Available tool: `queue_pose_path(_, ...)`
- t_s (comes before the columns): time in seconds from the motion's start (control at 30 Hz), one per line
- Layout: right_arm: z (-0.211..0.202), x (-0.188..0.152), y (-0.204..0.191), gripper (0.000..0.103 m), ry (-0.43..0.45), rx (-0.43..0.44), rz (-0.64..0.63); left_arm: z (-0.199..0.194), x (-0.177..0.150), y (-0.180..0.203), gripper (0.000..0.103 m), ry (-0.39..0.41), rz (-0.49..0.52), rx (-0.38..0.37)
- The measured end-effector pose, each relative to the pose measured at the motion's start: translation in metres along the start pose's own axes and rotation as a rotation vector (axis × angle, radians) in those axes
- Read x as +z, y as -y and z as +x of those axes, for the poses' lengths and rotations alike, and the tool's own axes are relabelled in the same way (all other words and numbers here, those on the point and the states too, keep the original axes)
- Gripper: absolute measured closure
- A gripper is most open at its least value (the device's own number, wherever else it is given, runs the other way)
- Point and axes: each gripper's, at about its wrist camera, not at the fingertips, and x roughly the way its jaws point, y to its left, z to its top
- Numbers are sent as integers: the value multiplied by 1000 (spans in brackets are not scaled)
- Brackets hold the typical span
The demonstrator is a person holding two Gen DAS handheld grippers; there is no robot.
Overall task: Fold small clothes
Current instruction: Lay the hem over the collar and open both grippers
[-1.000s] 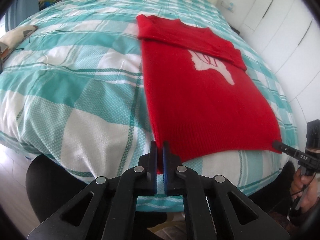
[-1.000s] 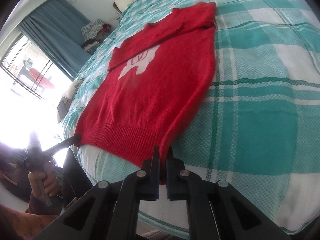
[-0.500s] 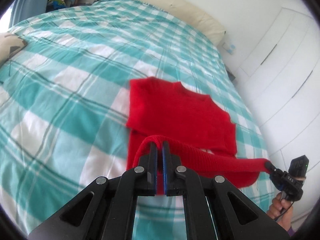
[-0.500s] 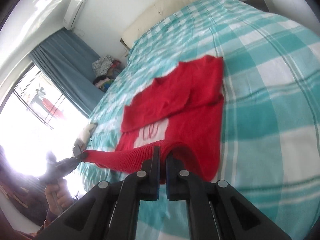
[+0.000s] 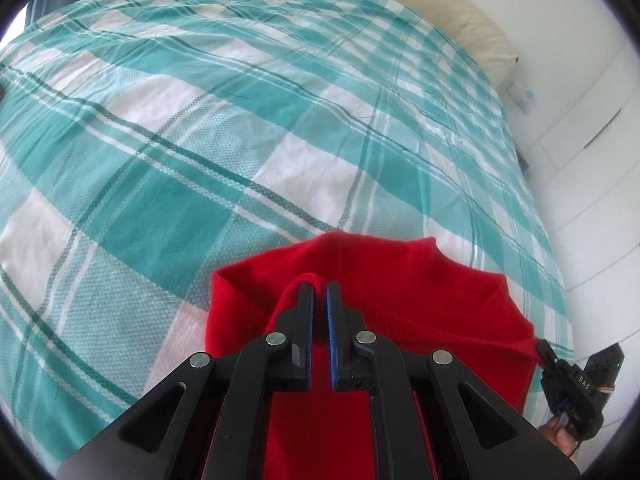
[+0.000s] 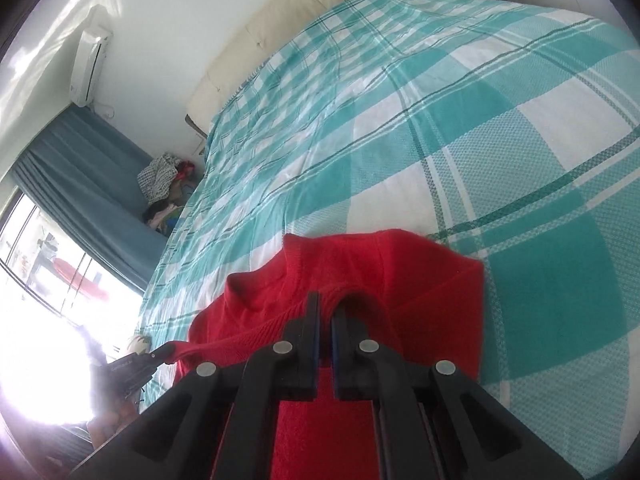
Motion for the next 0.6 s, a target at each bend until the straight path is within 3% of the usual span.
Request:
queue_pose_path(0.03, 2, 2, 5, 95, 14, 7, 25, 2, 4, -2, 90, 7, -20, 3)
queue_pose_path(0.07, 3, 5, 8, 92, 27, 12, 47, 1, 8, -5, 77, 22, -39, 9)
queue_pose_path(0.1, 3, 7, 10, 83, 41, 9, 63, 0, 13, -8, 65, 33, -58, 5)
queue_pose_path(0.13, 2, 10, 11, 76, 58, 0, 67, -3, 16, -12, 40, 48, -75, 4)
queue_pose_path(0.17, -2, 11, 10, 69, 72, -8, 62, -9, 18, -15, 28, 74, -90, 9)
queue_pose_path(0.3, -25, 11, -3, 69, 93, -49, -30, -36, 13, -24, 21, 111, -39, 20)
queue_pose_path(0.43, -53, -17, -23, 66, 30, -89, -202, -62, -19, -42, 9, 91, 107, 130)
queue_pose_path(0.5, -74, -44, -29, 48, 11, -120, -298, -74, -41, -64, 8, 90, 155, 175)
queue_pose_path(0.6, -105, -92, -26, 37, 27, -204, -420, -82, -70, -101, 5, 122, 204, 316)
